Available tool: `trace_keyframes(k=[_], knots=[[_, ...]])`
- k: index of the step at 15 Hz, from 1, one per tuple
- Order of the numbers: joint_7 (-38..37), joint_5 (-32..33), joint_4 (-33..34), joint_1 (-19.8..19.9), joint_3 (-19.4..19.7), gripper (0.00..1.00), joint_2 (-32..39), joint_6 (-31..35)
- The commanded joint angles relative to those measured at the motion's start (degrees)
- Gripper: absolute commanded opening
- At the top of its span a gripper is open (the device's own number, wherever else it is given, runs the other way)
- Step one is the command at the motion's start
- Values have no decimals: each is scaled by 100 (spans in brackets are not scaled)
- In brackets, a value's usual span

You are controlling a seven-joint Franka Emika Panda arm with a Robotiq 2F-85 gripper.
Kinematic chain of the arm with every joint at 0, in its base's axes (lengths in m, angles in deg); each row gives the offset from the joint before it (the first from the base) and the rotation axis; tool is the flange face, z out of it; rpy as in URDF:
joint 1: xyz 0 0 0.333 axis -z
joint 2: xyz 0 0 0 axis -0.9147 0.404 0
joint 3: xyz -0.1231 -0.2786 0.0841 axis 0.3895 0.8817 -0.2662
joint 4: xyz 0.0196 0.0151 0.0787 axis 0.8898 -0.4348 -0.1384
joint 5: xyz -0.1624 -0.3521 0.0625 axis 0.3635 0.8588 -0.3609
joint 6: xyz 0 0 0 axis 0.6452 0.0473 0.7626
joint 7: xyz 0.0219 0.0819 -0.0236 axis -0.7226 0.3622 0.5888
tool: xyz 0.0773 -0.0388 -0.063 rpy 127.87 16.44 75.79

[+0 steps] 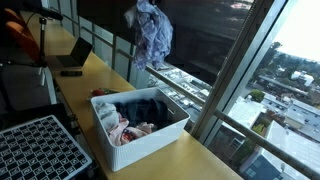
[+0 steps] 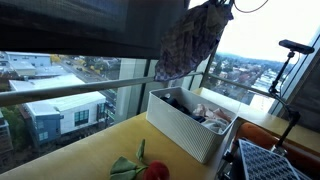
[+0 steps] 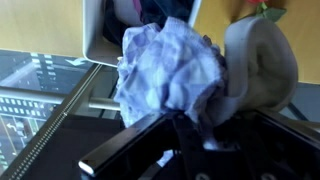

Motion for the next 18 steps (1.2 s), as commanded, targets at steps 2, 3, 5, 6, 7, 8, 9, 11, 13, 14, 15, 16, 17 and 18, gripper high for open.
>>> trace_keyframes(k=[2,3,5,6,7,8,9,11,13,14,15,16,17,18], knots=[[-647,131,854,-638,-603,4,212,-733],[-829,145,923,-794,-750,4,335,-766],[-1065,100,792,-1027,-944,4,561,-644],[-1137,67,629,-1124,-1006,4,686,-521],[-1171,57,513,-1202,-1039,4,829,-431],[-1173,53,386,-1257,-1044,4,973,-325],[-1133,72,273,-1291,-1025,4,1112,-211],[-1064,65,96,-1300,-959,4,1385,25],[-1058,29,-81,-1284,-899,4,1643,263],[-1058,26,-200,-1293,-882,4,1749,377],[-1057,55,-355,-1319,-875,4,1810,510],[-1050,77,-447,-1348,-873,4,1874,574],[-1070,117,-578,-1385,-877,26,1908,655],[-1066,139,-678,-1415,-886,44,1928,705]])
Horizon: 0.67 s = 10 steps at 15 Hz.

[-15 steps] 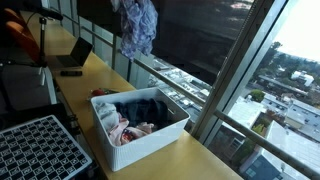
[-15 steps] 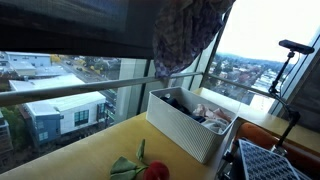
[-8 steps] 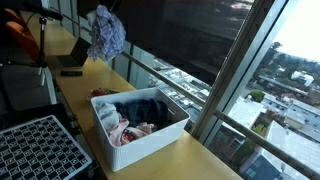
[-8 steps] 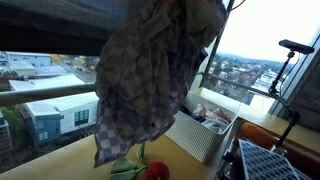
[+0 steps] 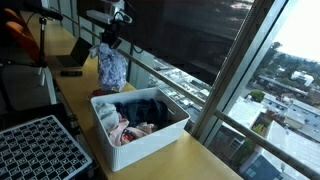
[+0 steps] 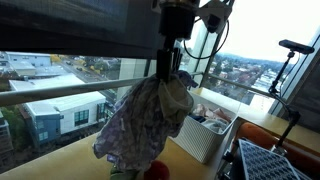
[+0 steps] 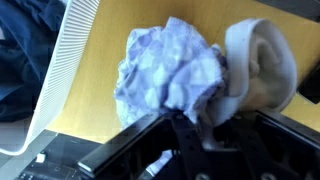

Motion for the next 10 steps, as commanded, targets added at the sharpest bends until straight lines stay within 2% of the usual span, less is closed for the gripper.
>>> trace_keyframes(k=[1,4,8,10], knots=[[54,129,-334,-141,15,50,-18,206],[104,277,-436,-134,66,70,-187,155],[271,567,-487,218,357,99,-584,167],[321,644,-580,513,598,100,-754,286]])
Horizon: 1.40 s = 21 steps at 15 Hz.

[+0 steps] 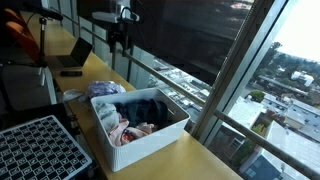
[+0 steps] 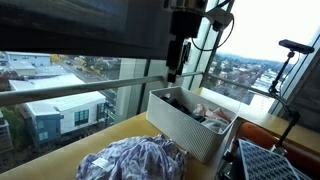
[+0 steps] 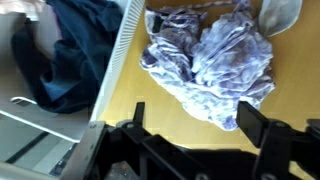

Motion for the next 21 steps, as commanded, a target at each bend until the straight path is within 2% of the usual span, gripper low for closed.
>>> trace_keyframes(k=[1,4,8,13,17,21], knots=[[266,102,-300,526,397,100,-452,187],[558,44,-540,1072,763,100,-563,393],[590,-28,-1104,1471,1011,100,-445,795],[486,-68,-2165,1526,1013,100,-377,1240],[440,44,-2826,1427,977,100,-217,2056],[438,180,-3143,1408,1074,100,189,2891]])
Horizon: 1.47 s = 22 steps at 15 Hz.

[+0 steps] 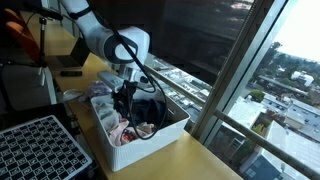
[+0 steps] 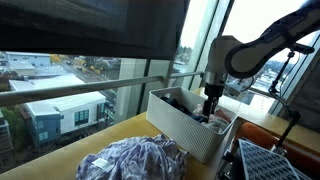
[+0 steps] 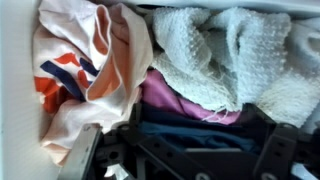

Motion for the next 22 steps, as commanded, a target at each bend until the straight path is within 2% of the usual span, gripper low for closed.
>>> trace_keyframes(k=[1,6,11,12,14,22], knots=[[-79,221,-166,-34,128,100,364,733],[-163,350,202,-116,306,100,1211,1450],[-177,312,572,-183,378,100,1702,1509],[-166,281,621,-179,382,75,1703,1421],[-131,241,662,-174,375,67,1570,1244],[-92,138,538,-71,338,6,595,476]])
